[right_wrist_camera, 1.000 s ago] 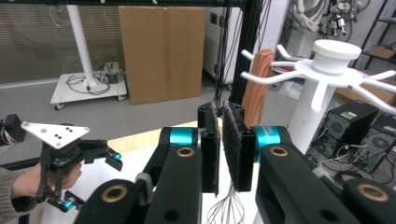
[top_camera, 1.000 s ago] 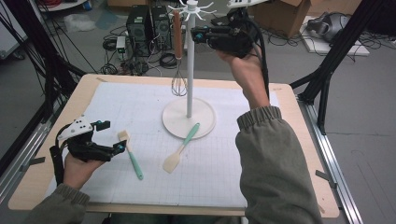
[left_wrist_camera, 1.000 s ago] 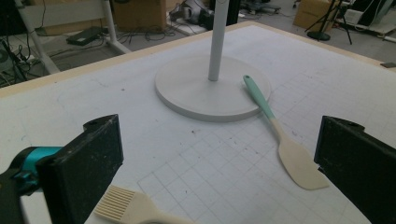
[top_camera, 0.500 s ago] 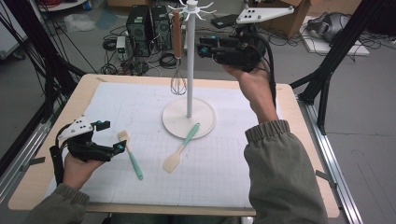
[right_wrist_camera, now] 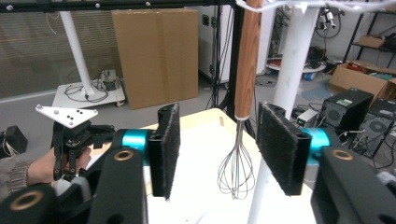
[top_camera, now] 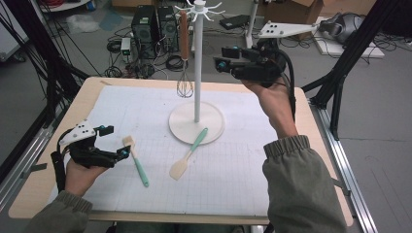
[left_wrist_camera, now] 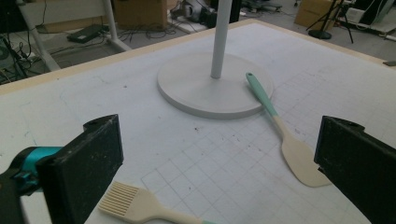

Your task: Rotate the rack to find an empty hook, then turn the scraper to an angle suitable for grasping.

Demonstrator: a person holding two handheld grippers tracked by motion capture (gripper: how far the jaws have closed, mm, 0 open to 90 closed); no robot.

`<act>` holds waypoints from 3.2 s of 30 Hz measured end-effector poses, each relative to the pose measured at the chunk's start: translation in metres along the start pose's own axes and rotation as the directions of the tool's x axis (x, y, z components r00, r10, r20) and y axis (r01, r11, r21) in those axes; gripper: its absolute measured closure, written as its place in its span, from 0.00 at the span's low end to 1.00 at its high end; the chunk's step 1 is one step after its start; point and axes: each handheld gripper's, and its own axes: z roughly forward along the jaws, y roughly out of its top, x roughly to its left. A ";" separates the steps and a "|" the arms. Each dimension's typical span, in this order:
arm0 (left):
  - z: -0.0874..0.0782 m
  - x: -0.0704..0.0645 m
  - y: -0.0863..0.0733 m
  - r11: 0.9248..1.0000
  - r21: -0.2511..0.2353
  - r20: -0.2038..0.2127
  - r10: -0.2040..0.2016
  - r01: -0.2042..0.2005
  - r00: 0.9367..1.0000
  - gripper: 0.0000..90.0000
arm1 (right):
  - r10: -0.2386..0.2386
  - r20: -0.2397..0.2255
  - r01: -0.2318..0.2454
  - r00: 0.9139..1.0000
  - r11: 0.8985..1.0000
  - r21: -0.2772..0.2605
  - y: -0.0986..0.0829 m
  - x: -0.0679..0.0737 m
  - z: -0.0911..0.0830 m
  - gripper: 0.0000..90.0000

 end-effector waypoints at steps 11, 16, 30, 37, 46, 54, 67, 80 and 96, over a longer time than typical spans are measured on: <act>0.000 0.001 0.000 1.000 0.005 -0.001 0.000 0.000 1.000 0.02 | 0.026 0.023 -0.027 0.999 1.000 0.010 -0.024 0.001 -0.009 0.43; 0.001 0.001 0.000 1.000 0.007 -0.002 0.001 -0.001 1.000 0.02 | 0.034 0.024 -0.034 0.999 0.999 0.011 -0.036 0.001 -0.014 0.43; 0.002 0.001 -0.001 1.000 0.018 0.007 0.005 -0.005 1.000 0.02 | 0.074 0.028 -0.076 0.997 0.995 0.057 -0.081 0.007 -0.015 0.37; 0.002 -0.001 -0.001 1.000 0.019 0.008 0.010 -0.010 1.000 0.02 | 0.088 0.031 -0.089 0.996 0.994 0.061 -0.099 0.010 -0.019 0.35; 0.004 -0.001 -0.002 0.999 0.030 0.019 0.016 -0.016 1.000 0.02 | 0.104 0.050 -0.107 0.993 0.992 0.061 -0.127 0.017 -0.023 0.31; 0.009 -0.002 -0.005 0.999 0.045 0.020 0.015 -0.016 1.000 0.02 | 0.129 0.046 -0.133 0.991 0.988 0.084 -0.156 0.022 -0.023 0.30; 0.015 -0.008 -0.006 0.998 0.057 0.040 0.032 -0.034 0.999 0.11 | 0.113 0.065 -0.121 0.992 0.984 0.132 -0.184 0.034 -0.024 0.30; 0.027 -0.023 -0.004 0.997 0.058 0.117 0.051 -0.058 0.992 0.30 | 0.135 0.095 -0.148 0.986 0.979 0.140 -0.213 0.040 -0.034 0.30; 0.070 -0.053 -0.005 0.987 0.125 0.257 0.068 -0.103 0.964 0.70 | 0.147 0.124 -0.163 0.981 0.978 0.132 -0.233 0.038 -0.048 0.30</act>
